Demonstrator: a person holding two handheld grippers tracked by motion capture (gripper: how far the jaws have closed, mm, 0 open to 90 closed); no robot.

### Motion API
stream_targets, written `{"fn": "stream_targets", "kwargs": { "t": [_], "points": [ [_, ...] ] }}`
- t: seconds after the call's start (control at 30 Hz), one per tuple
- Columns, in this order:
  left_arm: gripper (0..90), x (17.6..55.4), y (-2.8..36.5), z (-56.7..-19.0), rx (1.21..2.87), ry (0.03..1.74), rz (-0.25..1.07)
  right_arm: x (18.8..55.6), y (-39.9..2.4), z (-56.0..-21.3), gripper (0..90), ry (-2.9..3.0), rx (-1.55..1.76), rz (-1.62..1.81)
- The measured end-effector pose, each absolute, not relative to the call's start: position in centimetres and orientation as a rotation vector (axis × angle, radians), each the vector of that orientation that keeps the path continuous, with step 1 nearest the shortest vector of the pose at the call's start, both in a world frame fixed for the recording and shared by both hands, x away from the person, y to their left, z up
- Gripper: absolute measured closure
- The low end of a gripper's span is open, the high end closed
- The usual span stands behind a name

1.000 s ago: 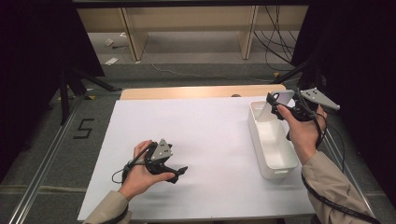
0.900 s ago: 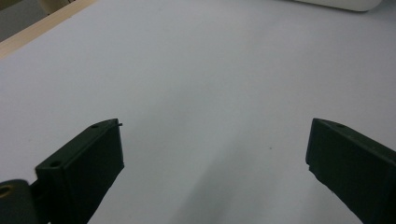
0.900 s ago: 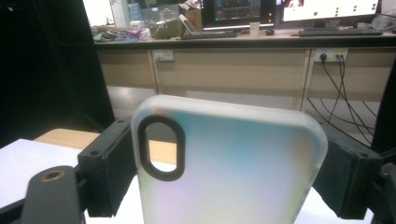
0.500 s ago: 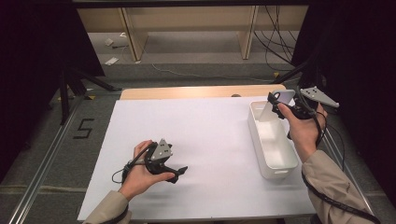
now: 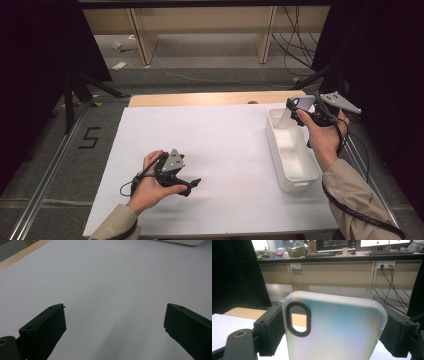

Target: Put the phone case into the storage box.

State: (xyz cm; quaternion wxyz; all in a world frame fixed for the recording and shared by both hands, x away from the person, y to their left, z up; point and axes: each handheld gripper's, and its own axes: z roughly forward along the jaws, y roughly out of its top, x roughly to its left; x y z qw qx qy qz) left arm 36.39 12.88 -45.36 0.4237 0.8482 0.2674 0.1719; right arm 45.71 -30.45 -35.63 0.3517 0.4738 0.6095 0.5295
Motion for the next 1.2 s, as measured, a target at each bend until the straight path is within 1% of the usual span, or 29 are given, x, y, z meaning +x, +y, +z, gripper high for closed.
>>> {"fn": "stream_targets", "kwargs": {
  "t": [1.2],
  "points": [
    [3.7,36.4,12.8,-45.4,2.120,0.665,0.428,47.2,-30.2,-36.0,18.2,1.580,1.236,1.353]
  ]
}}
